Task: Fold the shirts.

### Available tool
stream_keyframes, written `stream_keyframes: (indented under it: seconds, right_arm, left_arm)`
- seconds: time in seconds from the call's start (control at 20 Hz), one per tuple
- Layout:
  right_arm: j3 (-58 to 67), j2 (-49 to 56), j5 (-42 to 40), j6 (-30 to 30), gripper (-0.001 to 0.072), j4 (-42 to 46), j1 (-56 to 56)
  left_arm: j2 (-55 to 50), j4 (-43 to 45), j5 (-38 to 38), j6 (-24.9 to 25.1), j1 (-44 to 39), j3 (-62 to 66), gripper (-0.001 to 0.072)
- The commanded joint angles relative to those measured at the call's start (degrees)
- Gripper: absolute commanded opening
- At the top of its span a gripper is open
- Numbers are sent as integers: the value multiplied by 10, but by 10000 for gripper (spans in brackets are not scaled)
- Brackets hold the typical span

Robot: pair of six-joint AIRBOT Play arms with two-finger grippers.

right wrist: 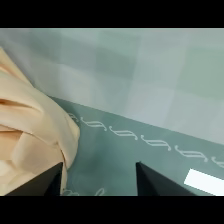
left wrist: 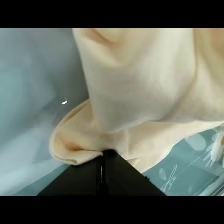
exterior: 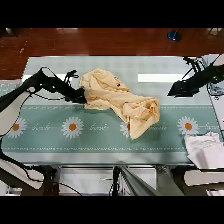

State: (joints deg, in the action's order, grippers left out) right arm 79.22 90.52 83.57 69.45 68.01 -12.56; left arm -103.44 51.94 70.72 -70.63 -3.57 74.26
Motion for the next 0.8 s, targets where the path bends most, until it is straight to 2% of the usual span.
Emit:
stream_keyframes:
  seconds: [0.0,0.05,0.15,0.2,0.3,0.65,0.7,0.75]
  right_arm:
    - [-16,0,25,3,485,40,-4]
    - [-34,0,27,-5,486,14,-9]
    - [-82,0,30,-62,495,-81,-18]
    - [-107,0,27,-89,570,-125,-21]
    - [-155,0,10,-120,591,-186,-19]
    - [-245,0,-105,-118,585,-186,37]
    - [-246,0,-123,-113,548,-186,53]
    - [-246,0,-139,-111,317,-188,68]
  left_arm:
    - [-3,5,23,12,1,1,25]
    - [-2,5,29,12,4,1,24]
    - [-1,5,34,12,8,1,25]
    - [0,5,35,12,8,1,24]
    - [0,4,35,12,8,1,25]
    - [0,-11,54,12,8,1,25]
    - [0,-16,54,12,8,1,24]
    - [1,-27,54,12,8,1,24]
